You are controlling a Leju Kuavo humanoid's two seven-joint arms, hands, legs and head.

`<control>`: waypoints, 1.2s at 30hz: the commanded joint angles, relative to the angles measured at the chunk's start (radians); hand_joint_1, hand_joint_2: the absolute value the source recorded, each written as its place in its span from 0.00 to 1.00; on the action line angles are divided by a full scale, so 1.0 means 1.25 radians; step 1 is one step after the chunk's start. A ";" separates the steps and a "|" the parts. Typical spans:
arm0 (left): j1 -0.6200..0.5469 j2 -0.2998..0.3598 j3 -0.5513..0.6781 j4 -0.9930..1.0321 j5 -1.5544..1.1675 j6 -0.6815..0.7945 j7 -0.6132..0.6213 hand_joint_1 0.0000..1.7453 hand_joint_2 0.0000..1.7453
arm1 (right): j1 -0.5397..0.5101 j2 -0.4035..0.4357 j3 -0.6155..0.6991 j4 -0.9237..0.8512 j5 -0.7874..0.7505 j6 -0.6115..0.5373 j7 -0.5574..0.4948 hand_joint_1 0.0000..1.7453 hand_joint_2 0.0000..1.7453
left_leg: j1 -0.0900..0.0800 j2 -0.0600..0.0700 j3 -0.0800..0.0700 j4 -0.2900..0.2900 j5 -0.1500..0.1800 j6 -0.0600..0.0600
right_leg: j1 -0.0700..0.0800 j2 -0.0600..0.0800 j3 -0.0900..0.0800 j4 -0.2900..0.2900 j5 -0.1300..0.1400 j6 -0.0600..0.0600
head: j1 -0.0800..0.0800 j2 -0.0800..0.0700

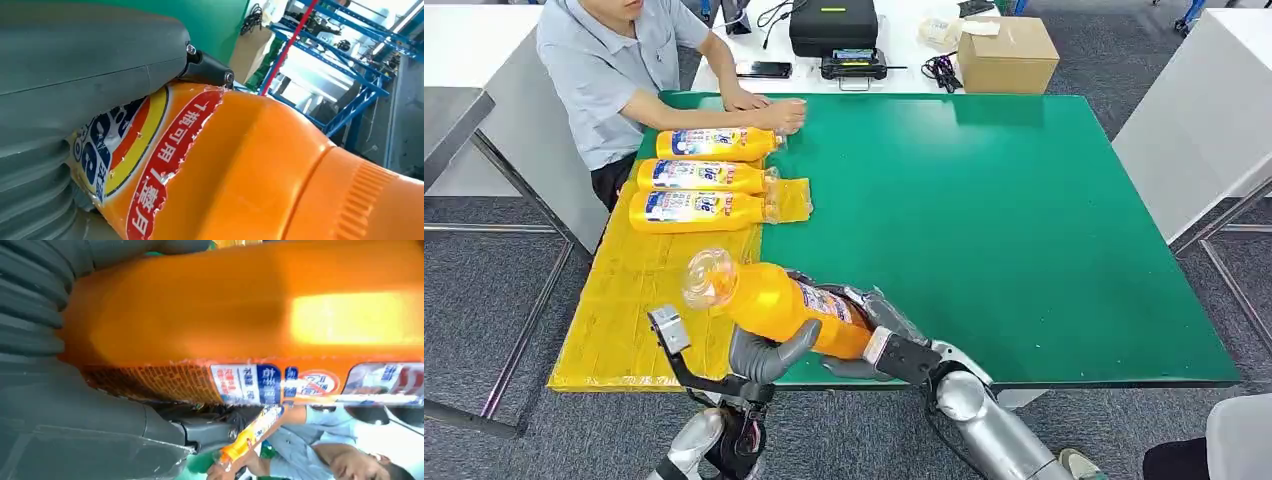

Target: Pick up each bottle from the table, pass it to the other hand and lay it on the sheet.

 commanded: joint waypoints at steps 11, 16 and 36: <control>0.010 0.005 0.067 -0.056 -0.058 0.163 -0.032 1.00 1.00 | 0.061 0.044 -0.048 0.158 0.037 -0.105 0.030 0.00 1.00 | 0.001 0.000 0.005 -0.001 -0.002 -0.002 | 0.002 -0.001 0.006 -0.002 -0.002 -0.002 | 0.001 0.000; -0.001 0.028 0.030 -0.036 -0.208 0.262 -0.066 1.00 1.00 | 0.095 0.049 -0.069 0.158 0.042 -0.127 0.005 0.00 1.00 | 0.001 0.000 0.002 -0.001 -0.001 -0.001 | 0.001 0.000 0.002 -0.001 -0.001 -0.001 | 0.000 0.000; -0.128 -0.022 0.398 0.285 -1.535 0.460 0.150 1.00 1.00 | 0.025 0.085 -0.095 0.247 0.093 -0.088 -0.039 0.00 1.00 | 0.002 0.002 0.004 -0.001 -0.001 -0.002 | 0.002 0.001 0.003 -0.001 -0.001 -0.002 | 0.000 0.000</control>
